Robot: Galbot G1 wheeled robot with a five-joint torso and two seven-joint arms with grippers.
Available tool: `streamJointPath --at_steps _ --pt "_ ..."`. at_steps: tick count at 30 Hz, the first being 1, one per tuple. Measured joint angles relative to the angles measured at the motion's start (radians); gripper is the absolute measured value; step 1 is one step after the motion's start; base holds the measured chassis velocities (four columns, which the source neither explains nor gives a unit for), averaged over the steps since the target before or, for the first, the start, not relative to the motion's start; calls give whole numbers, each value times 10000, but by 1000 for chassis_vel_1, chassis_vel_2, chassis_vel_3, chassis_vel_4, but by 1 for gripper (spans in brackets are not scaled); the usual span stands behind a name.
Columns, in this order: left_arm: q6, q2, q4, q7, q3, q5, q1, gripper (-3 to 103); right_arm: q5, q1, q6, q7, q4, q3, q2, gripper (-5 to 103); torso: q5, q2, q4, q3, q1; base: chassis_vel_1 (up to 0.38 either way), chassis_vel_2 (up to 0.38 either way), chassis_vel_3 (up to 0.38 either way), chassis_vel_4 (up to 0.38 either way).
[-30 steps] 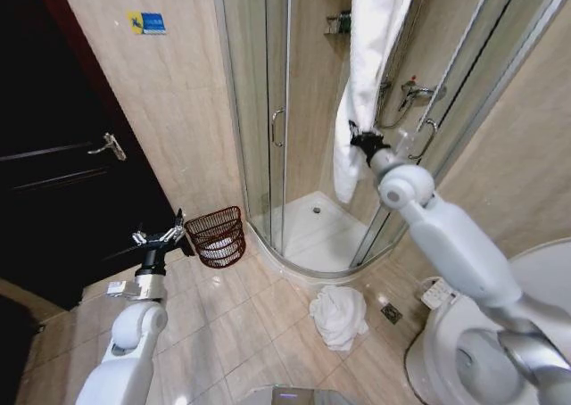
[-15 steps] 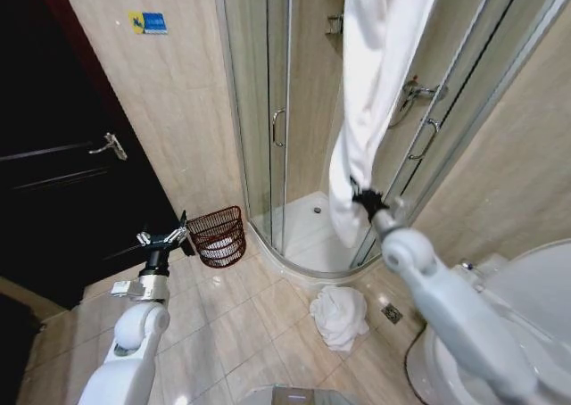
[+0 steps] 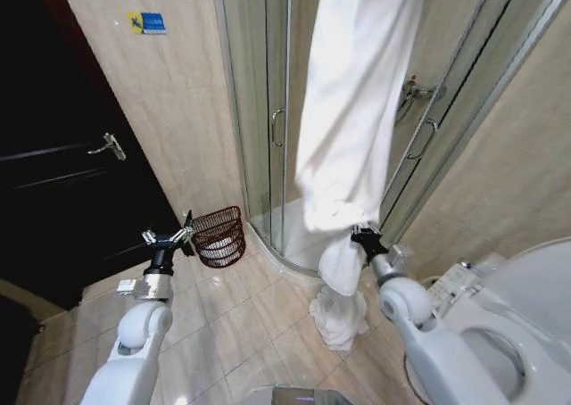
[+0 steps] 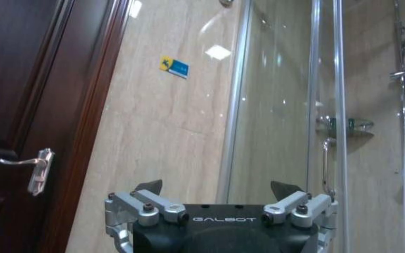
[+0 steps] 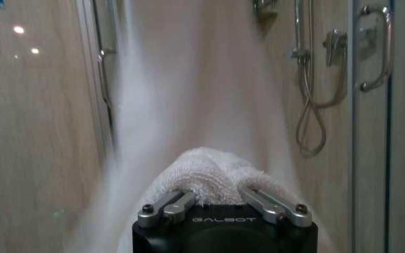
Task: Discard the used towel into the hamper.
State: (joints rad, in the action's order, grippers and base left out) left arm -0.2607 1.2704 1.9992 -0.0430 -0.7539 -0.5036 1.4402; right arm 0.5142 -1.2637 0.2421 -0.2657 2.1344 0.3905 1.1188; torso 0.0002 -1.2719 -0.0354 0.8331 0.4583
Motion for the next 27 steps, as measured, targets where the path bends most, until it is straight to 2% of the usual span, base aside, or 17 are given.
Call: streamJointPath --at_steps 6,17,22,27 --pt "103 -45 64 22 131 -6 -4 100 -614 -1051 -197 313 951 693 397 8 -1 0 3 0 0 0 0 0 0" --pt "275 8 143 37 430 67 -30 100 -859 -1450 -372 254 1550 1321 543 8 -2 -1 1 -1 0 0 0 0 0" --pt "533 21 154 181 564 281 -43 100 -1483 -1726 -859 529 1513 1568 860 8 -1 -1 2 -1 0 0 0 0 0" --pt "559 20 118 188 586 335 -15 100 -1661 -1775 -941 571 1519 1675 974 8 -1 -1 1 -1 0 0 0 0 0"
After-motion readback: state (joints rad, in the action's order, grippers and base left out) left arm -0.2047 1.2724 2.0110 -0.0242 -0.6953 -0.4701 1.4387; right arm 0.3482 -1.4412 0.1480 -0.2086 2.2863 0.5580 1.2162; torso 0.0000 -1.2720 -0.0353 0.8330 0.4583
